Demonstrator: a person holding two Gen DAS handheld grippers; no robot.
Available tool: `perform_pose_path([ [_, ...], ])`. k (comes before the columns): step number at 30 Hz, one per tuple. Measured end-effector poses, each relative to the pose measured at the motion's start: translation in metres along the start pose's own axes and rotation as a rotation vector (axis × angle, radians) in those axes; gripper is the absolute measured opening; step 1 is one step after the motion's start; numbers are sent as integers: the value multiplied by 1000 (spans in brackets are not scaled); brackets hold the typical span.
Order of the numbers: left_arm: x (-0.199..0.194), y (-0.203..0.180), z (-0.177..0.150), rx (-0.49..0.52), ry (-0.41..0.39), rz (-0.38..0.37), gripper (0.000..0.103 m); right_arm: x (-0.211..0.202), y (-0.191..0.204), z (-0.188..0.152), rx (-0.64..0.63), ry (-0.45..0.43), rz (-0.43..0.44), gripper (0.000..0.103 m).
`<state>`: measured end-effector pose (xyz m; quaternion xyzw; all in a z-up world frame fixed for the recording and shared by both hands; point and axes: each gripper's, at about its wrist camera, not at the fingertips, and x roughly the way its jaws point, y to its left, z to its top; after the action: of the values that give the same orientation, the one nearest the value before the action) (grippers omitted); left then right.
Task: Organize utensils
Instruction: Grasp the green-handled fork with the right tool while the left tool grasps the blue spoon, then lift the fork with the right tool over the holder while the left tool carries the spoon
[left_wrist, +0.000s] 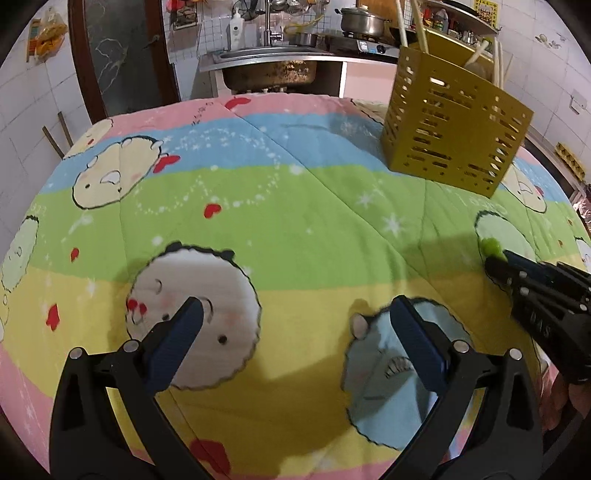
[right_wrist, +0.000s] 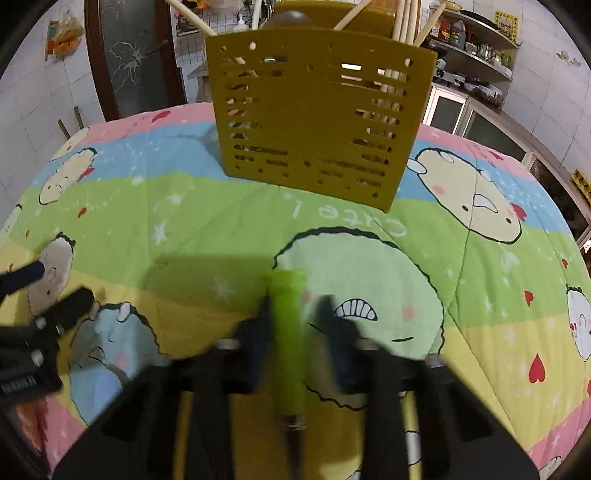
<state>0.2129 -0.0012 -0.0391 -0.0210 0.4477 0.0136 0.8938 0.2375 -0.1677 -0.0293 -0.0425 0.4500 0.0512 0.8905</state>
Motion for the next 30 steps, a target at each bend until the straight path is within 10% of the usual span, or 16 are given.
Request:
perform_pose_path([
  [19,-19,-69,-42,93,52,-57,97,-29,-76,-45,194,-8,-48,16],
  [30,-19,-78,-37,116,89,-100,32,-19,-86,-30,231,47,-32,16],
])
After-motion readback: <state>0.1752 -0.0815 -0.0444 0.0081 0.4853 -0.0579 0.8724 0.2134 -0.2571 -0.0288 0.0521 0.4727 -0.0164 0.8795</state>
